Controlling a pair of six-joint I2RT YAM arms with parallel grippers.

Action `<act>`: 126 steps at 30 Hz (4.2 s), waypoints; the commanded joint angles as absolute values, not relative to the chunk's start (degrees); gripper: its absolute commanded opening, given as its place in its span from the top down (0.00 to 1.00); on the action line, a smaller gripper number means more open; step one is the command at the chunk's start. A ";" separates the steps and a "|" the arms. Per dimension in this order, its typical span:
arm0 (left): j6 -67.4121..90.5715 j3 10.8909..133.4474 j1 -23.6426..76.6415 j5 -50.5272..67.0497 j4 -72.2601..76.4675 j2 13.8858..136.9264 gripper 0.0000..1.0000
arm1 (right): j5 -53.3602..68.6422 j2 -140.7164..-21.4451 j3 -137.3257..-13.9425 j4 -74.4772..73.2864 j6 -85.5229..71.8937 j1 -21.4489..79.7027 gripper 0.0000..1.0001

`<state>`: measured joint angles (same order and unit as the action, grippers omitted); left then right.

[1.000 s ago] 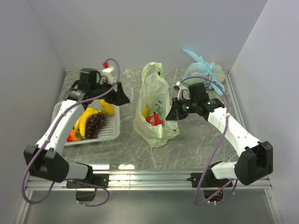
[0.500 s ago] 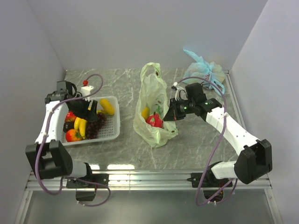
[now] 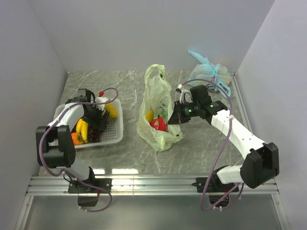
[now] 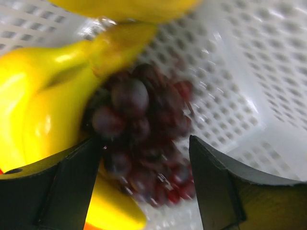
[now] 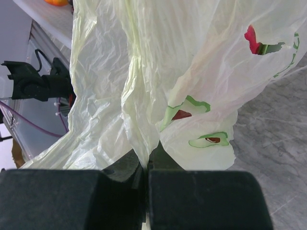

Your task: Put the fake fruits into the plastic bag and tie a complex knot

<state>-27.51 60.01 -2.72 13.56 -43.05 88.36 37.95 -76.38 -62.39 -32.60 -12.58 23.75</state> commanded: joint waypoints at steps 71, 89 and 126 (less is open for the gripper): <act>-6.22 88.33 26.90 42.71 -25.19 87.73 0.27 | 44.39 -79.45 -66.54 -31.82 -18.54 20.30 1.00; -29.70 69.46 -12.92 18.92 -55.81 73.82 0.23 | 42.10 -80.86 -67.59 -32.26 -17.31 21.53 1.00; -31.64 74.34 -13.45 22.75 -53.85 84.21 0.89 | 41.66 -80.86 -67.59 -34.19 -15.38 21.53 1.00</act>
